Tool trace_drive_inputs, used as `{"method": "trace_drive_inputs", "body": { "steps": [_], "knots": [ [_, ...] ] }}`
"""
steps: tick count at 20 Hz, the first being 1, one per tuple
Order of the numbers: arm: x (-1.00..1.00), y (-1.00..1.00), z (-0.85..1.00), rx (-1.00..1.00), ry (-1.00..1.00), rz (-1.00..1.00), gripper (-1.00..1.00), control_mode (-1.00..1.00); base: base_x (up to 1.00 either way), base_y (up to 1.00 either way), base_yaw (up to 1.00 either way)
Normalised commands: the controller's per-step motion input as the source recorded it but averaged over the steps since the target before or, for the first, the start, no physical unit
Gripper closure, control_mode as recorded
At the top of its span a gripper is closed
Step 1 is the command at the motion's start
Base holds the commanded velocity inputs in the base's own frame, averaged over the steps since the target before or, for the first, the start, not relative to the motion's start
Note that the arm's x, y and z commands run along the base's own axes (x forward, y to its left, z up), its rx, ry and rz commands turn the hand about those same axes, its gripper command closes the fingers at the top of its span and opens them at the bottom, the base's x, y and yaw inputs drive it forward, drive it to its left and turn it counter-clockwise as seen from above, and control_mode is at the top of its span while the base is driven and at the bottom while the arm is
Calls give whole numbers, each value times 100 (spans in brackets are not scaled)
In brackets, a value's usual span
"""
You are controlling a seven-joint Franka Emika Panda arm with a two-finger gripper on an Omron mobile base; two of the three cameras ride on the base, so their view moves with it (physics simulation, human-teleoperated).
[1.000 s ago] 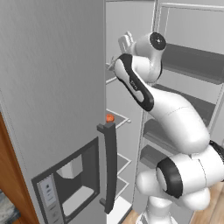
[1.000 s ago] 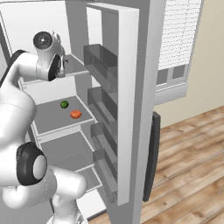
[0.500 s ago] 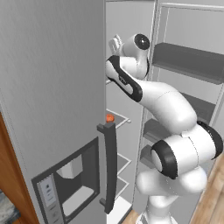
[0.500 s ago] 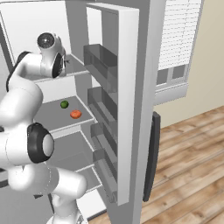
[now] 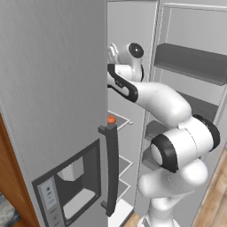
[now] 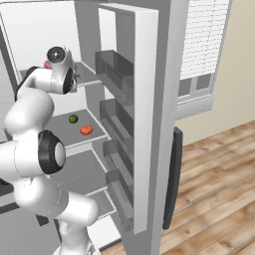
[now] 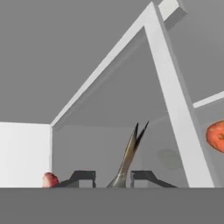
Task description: Transport the fish and squash to the fridge. Place the fish on the rack containing meat and place the squash on the rack containing the vegetable, ensuring meats and vegetables are on different racks.
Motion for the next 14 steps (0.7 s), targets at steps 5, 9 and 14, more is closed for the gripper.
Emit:
{"method": "trace_drive_inputs", "body": {
  "steps": [5,9,14],
  "knots": [
    [33,15,-38,0,4,2,100,-100,0,0,0],
    [39,19,-15,0,2,0,100,-100,0,0,0],
    [54,33,0,-5,0,0,100,-100,0,0,0]
  ]
}}
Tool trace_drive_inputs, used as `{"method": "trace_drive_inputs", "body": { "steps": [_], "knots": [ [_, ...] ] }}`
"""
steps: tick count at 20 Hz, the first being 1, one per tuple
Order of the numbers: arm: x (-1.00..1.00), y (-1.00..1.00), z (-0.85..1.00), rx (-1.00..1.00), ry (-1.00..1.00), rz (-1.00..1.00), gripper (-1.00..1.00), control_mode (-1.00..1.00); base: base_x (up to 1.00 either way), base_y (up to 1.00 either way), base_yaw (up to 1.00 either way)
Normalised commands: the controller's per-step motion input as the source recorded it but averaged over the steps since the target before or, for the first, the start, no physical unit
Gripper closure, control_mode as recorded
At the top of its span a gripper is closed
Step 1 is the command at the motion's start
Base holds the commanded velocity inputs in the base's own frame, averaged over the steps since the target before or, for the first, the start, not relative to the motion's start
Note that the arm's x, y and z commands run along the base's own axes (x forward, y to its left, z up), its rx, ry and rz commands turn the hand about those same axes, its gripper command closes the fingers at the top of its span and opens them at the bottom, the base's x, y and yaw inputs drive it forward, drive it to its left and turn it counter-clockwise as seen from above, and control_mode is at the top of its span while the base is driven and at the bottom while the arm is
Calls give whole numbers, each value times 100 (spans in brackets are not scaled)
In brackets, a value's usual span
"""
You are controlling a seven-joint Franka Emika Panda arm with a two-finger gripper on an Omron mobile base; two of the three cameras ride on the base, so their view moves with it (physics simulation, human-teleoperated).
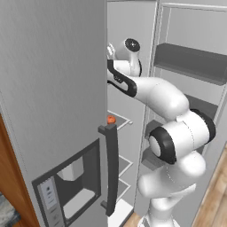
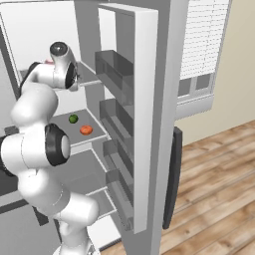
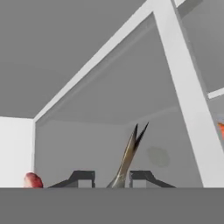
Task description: Transport the fish and squash to the fridge. Place the fish on the rack containing meat and place the squash on the rack containing the vegetable, ensuring meats and vegetables are on different racks.
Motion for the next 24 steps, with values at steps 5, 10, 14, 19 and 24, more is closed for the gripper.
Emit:
{"method": "trace_drive_inputs", "body": {
  "steps": [5,10,14,19,24],
  "knots": [
    [62,36,-2,-3,0,0,100,-100,0,0,0],
    [67,43,-6,-3,0,0,100,-100,0,0,0],
    [38,53,-28,-1,0,0,100,-100,0,0,0],
    [11,20,-15,0,0,0,-100,-100,0,0,0],
    [0,-7,2,2,0,0,-100,-100,0,0,0]
  ]
}}
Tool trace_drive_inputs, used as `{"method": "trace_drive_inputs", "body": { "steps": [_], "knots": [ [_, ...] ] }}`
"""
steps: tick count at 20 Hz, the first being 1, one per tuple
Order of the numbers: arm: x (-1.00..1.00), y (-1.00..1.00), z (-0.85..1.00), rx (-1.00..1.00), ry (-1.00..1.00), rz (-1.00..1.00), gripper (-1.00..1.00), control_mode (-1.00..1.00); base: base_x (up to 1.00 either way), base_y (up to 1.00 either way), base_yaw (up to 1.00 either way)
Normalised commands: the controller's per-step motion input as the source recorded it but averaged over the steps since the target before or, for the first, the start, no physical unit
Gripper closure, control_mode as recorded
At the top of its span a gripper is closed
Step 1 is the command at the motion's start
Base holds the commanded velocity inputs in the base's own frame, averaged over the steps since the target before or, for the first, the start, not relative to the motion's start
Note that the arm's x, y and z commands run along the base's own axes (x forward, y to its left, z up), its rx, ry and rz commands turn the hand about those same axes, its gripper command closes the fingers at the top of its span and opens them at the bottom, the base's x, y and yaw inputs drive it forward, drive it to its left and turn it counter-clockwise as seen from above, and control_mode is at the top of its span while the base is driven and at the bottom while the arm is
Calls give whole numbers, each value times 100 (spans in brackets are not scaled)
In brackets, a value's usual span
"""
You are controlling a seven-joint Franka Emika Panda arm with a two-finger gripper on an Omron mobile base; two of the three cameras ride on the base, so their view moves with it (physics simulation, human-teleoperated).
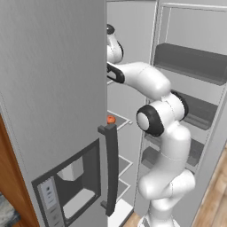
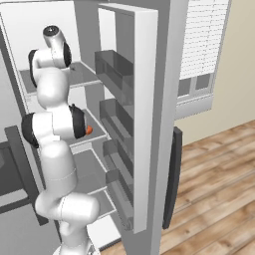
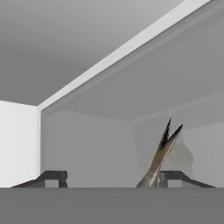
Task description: Transport the fish and squash to the fridge. Place the fish on the rack containing meat and place the squash on the rack containing the vegetable, ensuring meats and vegetables are on different racks.
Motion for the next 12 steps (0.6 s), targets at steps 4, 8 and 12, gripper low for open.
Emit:
{"method": "trace_drive_inputs", "body": {
  "steps": [4,8,12],
  "knots": [
    [-26,-11,1,4,-2,-1,-100,-100,0,0,0],
    [-48,-39,0,11,-5,-2,-100,-100,0,0,0],
    [-47,-57,0,13,-5,-3,-100,-100,0,0,0]
  ]
}}
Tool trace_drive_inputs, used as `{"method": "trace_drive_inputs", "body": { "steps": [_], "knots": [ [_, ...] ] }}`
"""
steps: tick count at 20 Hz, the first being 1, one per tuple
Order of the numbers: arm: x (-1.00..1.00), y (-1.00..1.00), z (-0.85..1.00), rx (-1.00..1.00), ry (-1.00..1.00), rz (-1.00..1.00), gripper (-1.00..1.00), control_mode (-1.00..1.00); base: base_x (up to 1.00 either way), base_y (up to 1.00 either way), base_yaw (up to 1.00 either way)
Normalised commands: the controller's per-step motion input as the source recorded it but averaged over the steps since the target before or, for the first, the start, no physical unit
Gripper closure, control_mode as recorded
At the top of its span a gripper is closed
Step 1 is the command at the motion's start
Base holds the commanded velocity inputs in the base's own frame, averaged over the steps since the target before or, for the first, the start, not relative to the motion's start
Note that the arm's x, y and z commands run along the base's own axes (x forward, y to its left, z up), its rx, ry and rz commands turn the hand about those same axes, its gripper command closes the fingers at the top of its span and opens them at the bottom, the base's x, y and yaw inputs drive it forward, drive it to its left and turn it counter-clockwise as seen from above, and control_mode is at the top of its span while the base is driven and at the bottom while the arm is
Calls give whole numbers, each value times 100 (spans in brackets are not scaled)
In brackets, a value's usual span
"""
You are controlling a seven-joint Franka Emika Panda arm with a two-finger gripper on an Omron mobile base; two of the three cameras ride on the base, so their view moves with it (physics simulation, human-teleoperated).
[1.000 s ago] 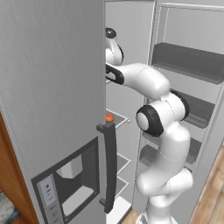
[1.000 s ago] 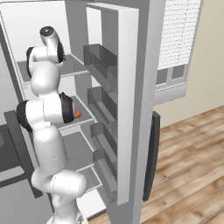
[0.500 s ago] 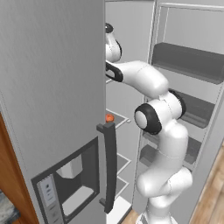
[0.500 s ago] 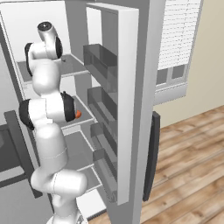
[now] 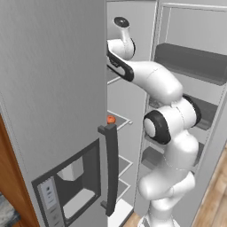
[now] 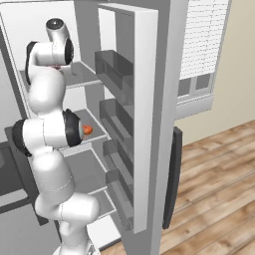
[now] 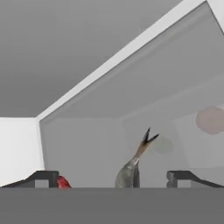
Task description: Transport the fish and squash to the fridge. Place the fish on the rack containing meat and place the squash on the rack containing the vegetable, ensuring meats and vegetables are on different racks.
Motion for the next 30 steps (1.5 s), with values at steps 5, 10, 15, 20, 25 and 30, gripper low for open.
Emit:
{"method": "trace_drive_inputs", "body": {
  "steps": [5,10,15,20,25,30],
  "knots": [
    [-87,-40,0,9,-14,-3,-100,-100,0,0,0],
    [-100,-4,0,3,-21,-4,-100,-100,0,0,0],
    [-100,-12,10,2,-17,-7,-100,-100,0,0,0],
    [-100,-24,28,3,0,-10,-100,-100,0,0,0],
    [-100,-38,34,2,4,-11,-100,-100,0,0,0],
    [-100,-56,16,5,7,-3,-100,-100,0,0,0]
  ]
}}
